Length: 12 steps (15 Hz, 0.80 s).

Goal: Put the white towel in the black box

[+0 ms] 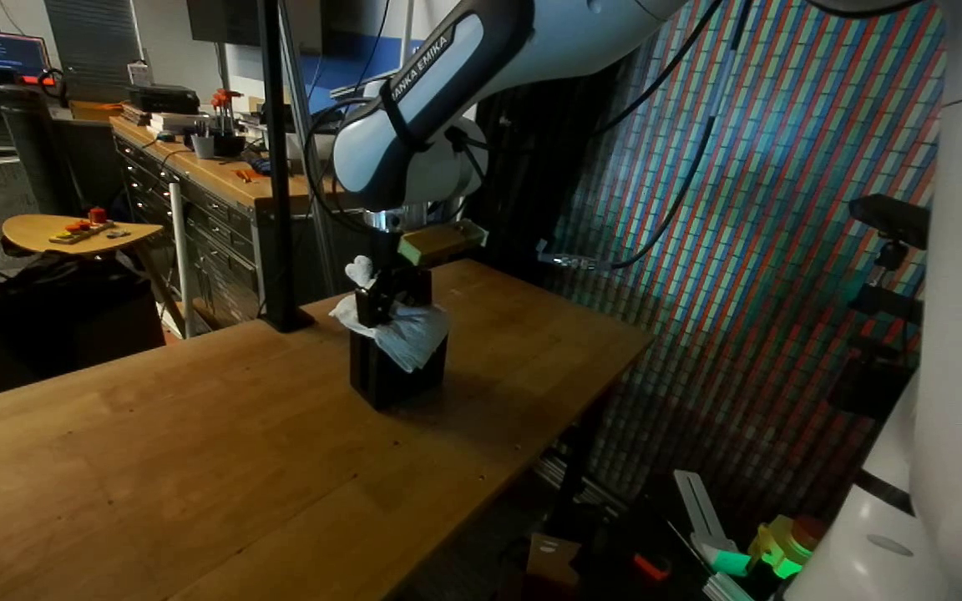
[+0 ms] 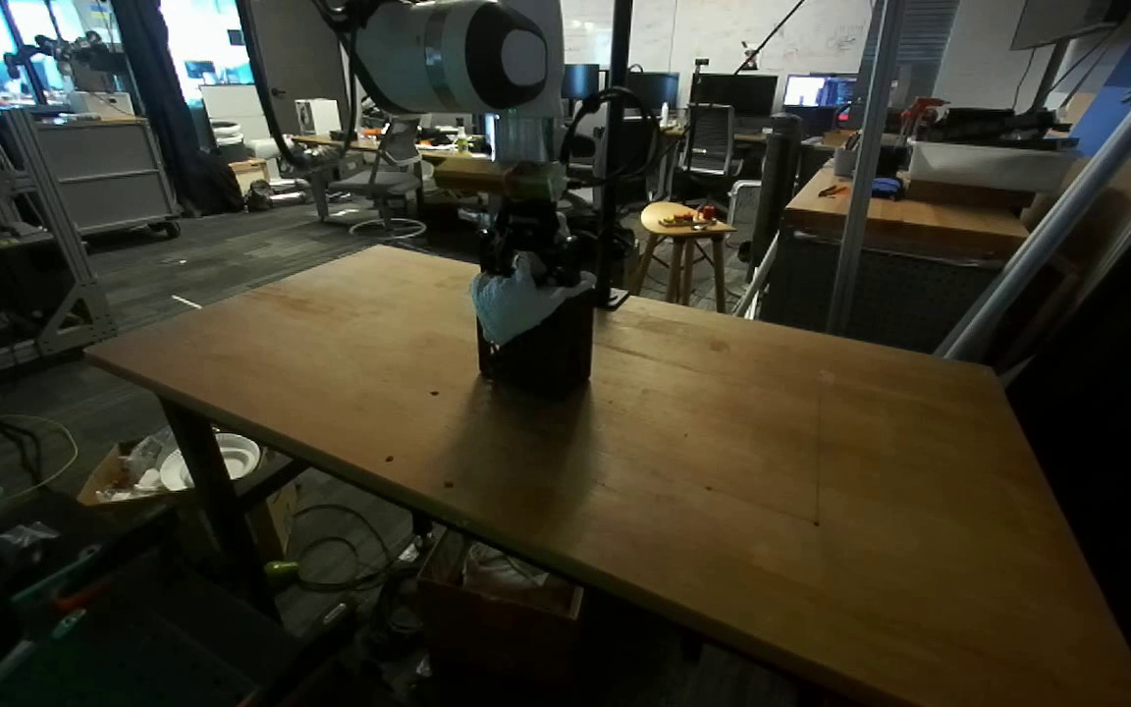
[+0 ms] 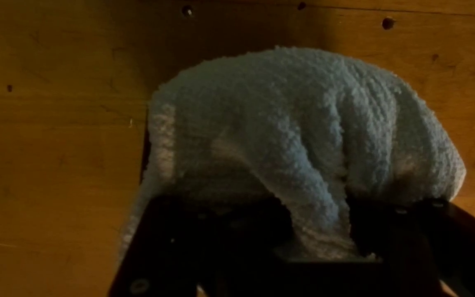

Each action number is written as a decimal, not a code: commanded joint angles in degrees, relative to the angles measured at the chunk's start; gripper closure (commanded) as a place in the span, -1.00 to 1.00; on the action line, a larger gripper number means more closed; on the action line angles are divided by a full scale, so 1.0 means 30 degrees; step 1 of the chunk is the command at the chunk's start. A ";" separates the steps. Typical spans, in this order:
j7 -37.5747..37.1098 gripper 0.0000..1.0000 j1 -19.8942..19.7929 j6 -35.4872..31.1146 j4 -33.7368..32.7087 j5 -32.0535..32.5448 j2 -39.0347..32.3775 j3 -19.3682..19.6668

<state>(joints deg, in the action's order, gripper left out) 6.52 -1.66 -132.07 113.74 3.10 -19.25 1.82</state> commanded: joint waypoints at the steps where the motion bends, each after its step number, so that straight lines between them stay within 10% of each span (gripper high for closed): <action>1: 0.0510 0.92 -0.0250 -0.0257 0.0670 -0.0044 0.0533 -0.0139; 3: 0.0389 0.18 -0.0114 0.0095 0.0475 0.0451 0.0706 -0.0008; 12: 0.0225 -0.95 0.0023 0.0397 0.0121 0.1745 0.1455 0.0067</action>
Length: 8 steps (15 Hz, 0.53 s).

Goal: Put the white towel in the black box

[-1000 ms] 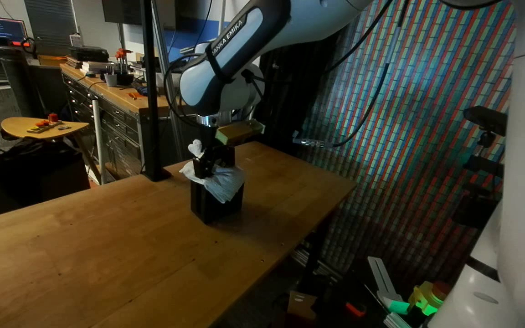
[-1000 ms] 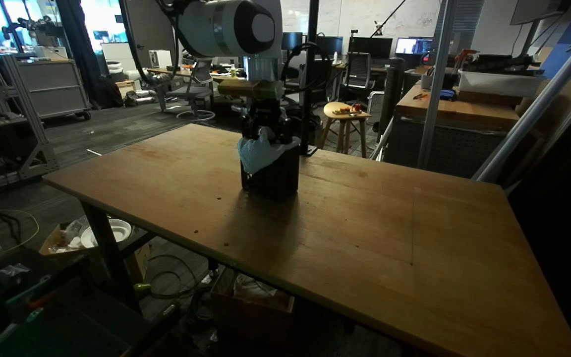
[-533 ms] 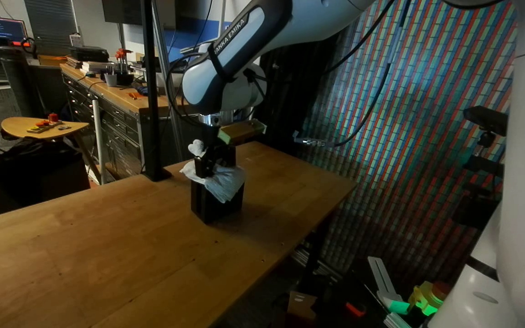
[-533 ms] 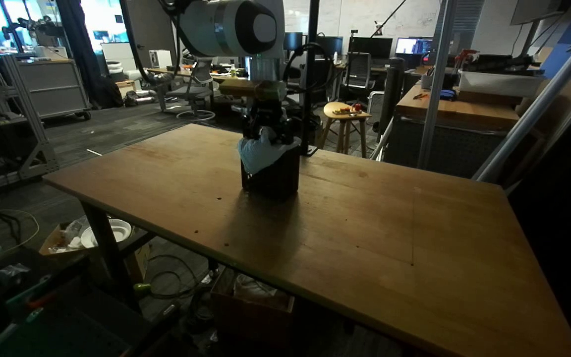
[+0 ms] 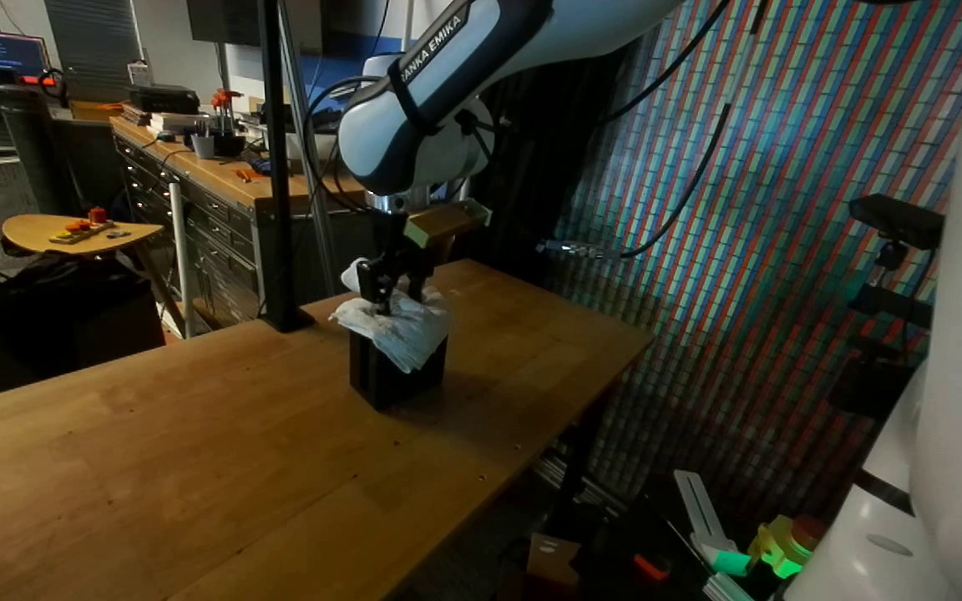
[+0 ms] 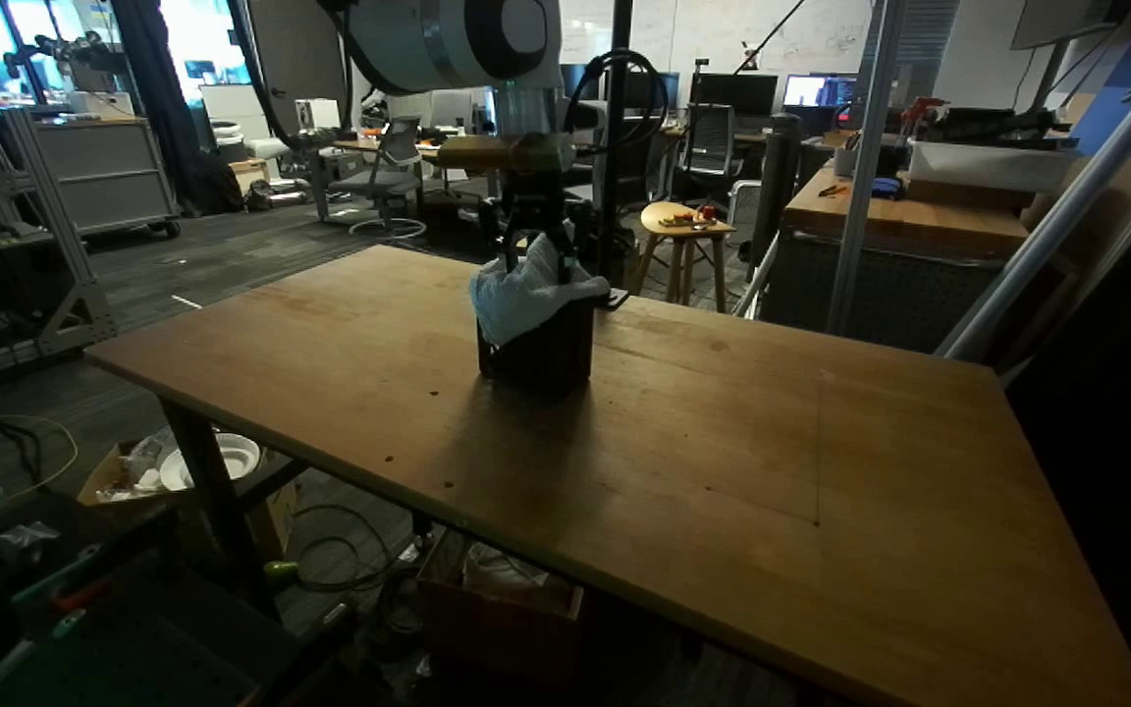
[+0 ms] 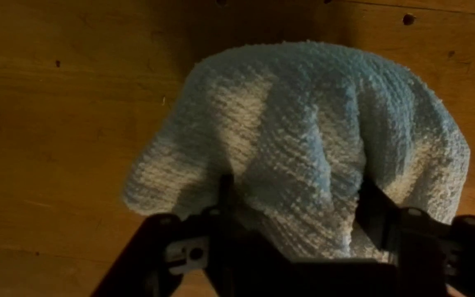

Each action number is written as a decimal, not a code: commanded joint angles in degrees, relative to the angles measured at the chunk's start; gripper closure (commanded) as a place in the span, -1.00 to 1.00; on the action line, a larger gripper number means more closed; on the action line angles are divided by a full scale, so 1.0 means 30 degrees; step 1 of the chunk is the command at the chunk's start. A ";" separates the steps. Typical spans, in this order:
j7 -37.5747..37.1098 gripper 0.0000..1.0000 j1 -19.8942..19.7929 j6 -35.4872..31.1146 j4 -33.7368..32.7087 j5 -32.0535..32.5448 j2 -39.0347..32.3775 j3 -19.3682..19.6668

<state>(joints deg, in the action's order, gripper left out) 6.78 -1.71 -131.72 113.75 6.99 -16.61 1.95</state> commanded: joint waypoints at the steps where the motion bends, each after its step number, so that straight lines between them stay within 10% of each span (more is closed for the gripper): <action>1: 0.0154 -1.00 0.0037 0.0283 0.0131 0.0543 0.0623 0.0024; 8: 0.0038 -1.00 0.0027 0.0424 0.0156 0.1061 0.0874 0.0142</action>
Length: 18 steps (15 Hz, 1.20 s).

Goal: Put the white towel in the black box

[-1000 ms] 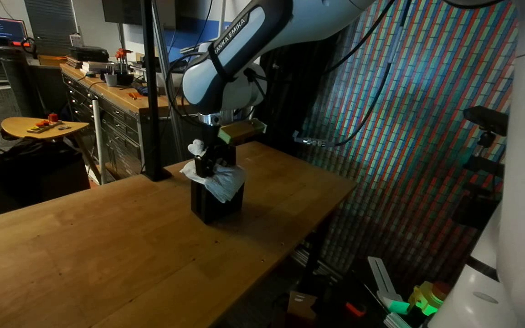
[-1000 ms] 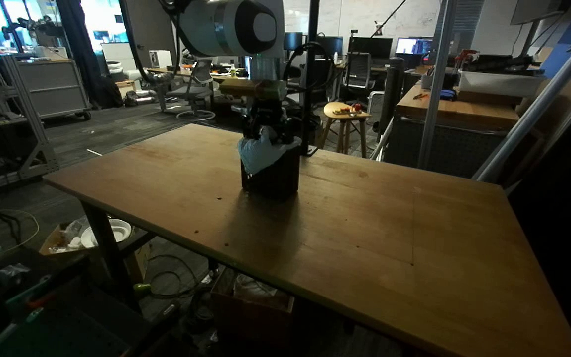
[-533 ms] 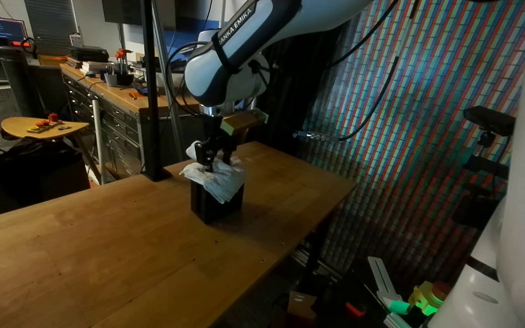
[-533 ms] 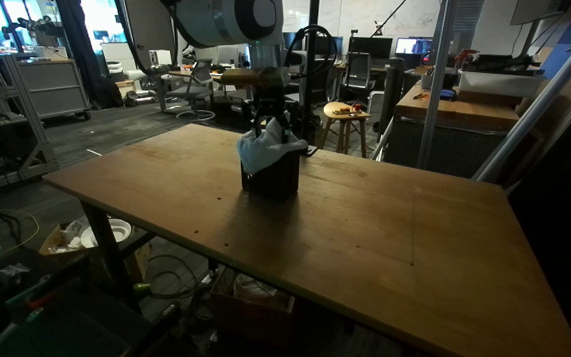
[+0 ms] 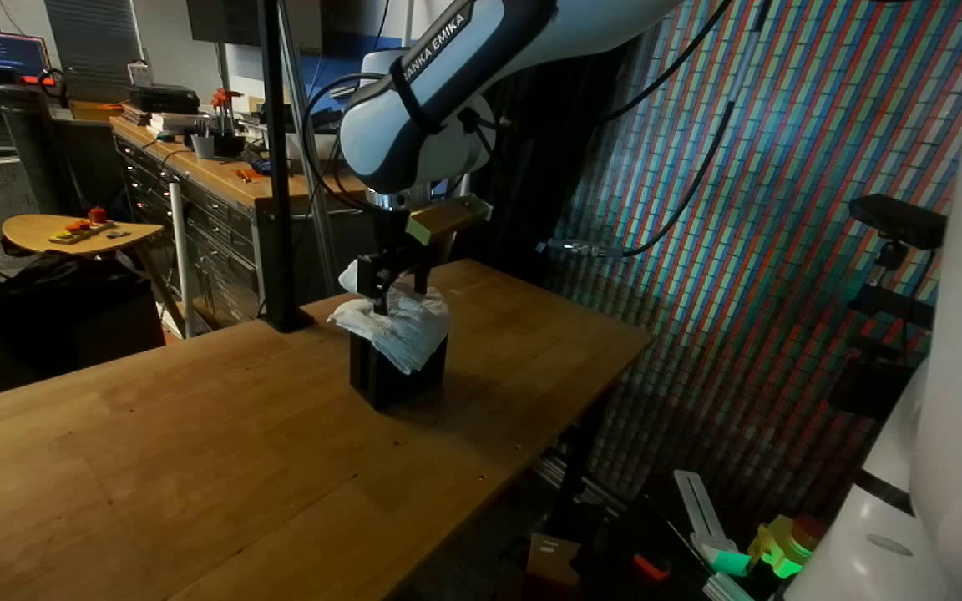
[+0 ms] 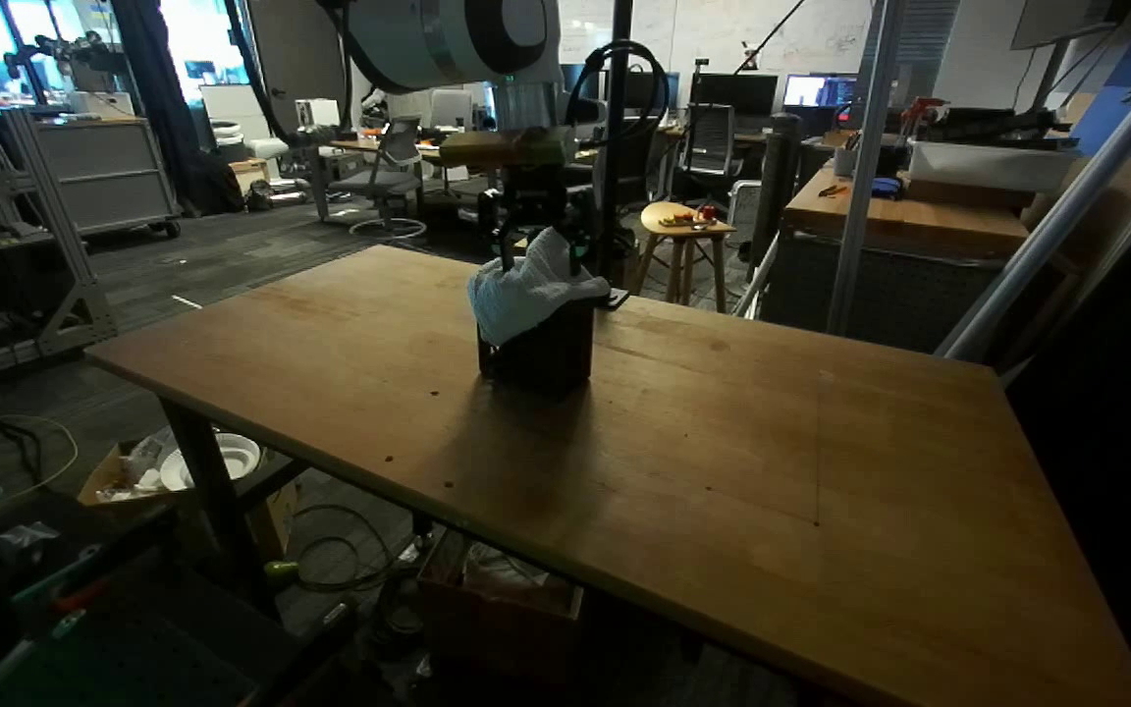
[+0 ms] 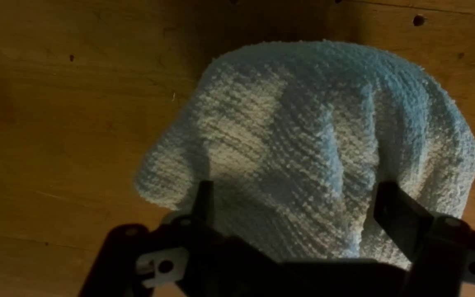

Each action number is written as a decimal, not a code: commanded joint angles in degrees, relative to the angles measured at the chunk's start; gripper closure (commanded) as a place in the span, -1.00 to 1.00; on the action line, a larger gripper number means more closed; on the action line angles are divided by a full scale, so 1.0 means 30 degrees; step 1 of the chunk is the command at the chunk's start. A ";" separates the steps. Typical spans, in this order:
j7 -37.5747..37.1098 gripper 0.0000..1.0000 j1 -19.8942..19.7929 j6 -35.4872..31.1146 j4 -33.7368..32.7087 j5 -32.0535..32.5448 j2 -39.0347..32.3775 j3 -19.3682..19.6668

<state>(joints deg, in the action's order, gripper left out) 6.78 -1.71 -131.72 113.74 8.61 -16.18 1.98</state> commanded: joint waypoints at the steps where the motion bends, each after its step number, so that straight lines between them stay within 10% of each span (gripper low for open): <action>1: 0.0014 -1.00 0.0025 0.0499 0.0120 0.0640 0.0787 0.0181; 9: 0.0017 -1.00 -0.0010 0.1560 -0.0720 0.0746 0.1820 0.0239; 18: 0.0181 0.60 0.0116 0.1631 -0.0820 0.0126 0.1556 -0.0323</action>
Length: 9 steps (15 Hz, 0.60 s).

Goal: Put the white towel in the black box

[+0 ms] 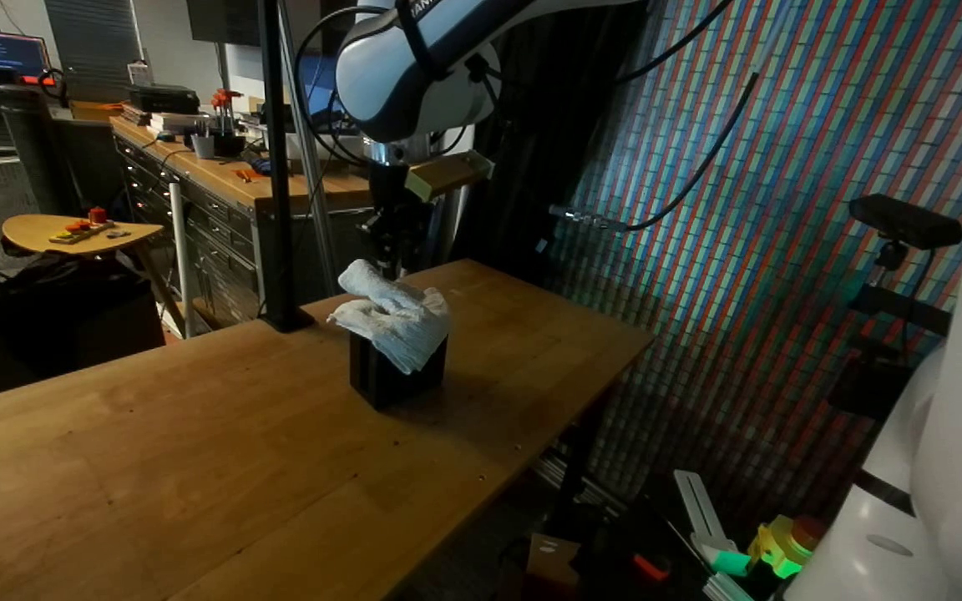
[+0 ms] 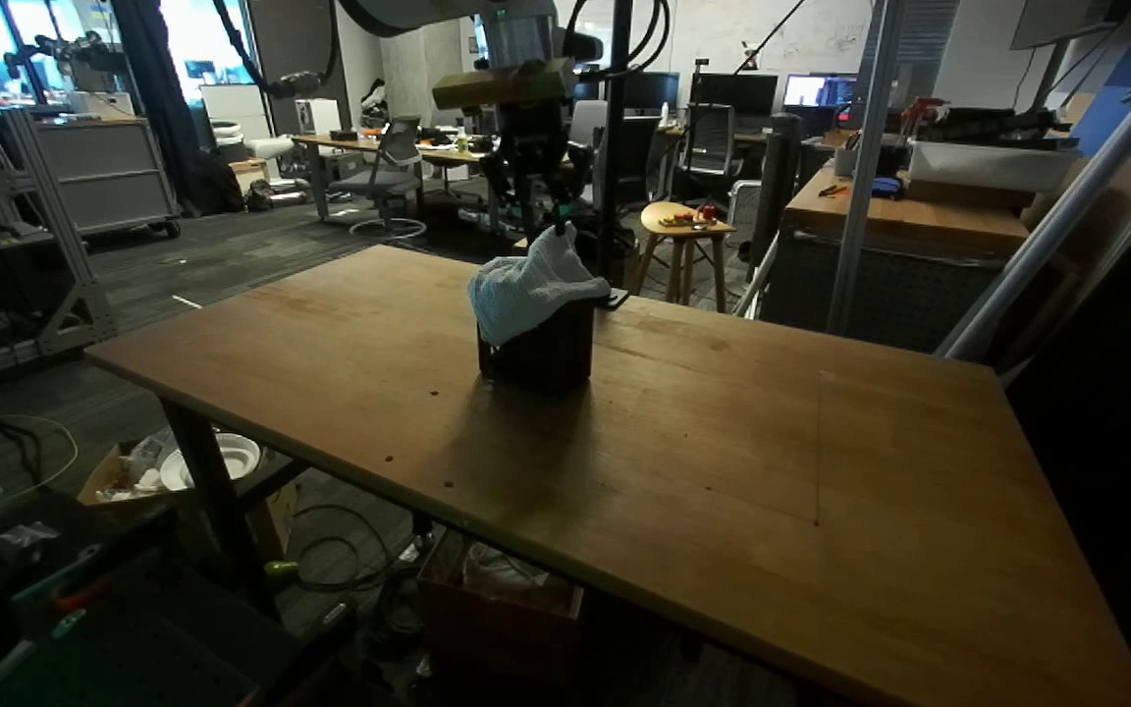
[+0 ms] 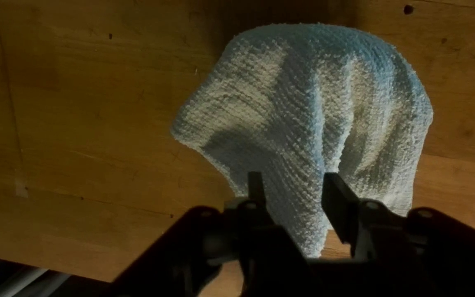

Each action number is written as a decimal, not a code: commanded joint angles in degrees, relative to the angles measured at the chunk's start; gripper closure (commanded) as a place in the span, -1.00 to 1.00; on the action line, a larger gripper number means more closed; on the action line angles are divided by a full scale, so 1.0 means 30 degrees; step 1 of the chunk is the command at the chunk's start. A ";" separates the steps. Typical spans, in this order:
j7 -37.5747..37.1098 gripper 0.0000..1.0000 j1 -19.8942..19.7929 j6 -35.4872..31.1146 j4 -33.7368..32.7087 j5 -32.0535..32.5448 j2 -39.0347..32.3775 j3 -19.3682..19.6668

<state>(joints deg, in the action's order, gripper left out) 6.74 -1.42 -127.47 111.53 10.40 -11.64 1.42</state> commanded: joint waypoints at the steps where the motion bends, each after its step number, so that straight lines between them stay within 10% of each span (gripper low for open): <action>1: 0.0253 0.77 -0.0006 0.0173 -0.0037 -0.0587 -0.0011 -0.0176; 9: 0.0876 1.00 -0.0291 -0.0293 0.0177 -0.1165 -0.0722 -0.0196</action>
<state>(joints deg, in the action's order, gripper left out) 7.13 -1.60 -127.55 112.25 8.89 -13.33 1.05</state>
